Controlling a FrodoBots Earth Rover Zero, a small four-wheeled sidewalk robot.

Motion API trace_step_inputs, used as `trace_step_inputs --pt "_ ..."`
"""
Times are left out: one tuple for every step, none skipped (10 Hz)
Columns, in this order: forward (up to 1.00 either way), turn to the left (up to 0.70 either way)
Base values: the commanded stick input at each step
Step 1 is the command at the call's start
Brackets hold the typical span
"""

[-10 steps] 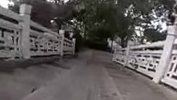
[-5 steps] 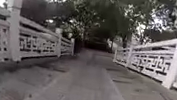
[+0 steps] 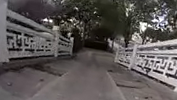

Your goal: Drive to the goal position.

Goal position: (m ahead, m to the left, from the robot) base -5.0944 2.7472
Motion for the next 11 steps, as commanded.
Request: trace_step_inputs --pt "0.7 0.0" --pt "0.7 0.0" --pt "0.7 0.0" --pt "0.7 0.0" --pt "0.7 0.0" --pt "0.7 0.0" --pt "0.7 0.0" --pt "0.7 0.0" --pt "0.7 0.0" --pt "0.7 -0.02" --pt "0.7 -0.08"
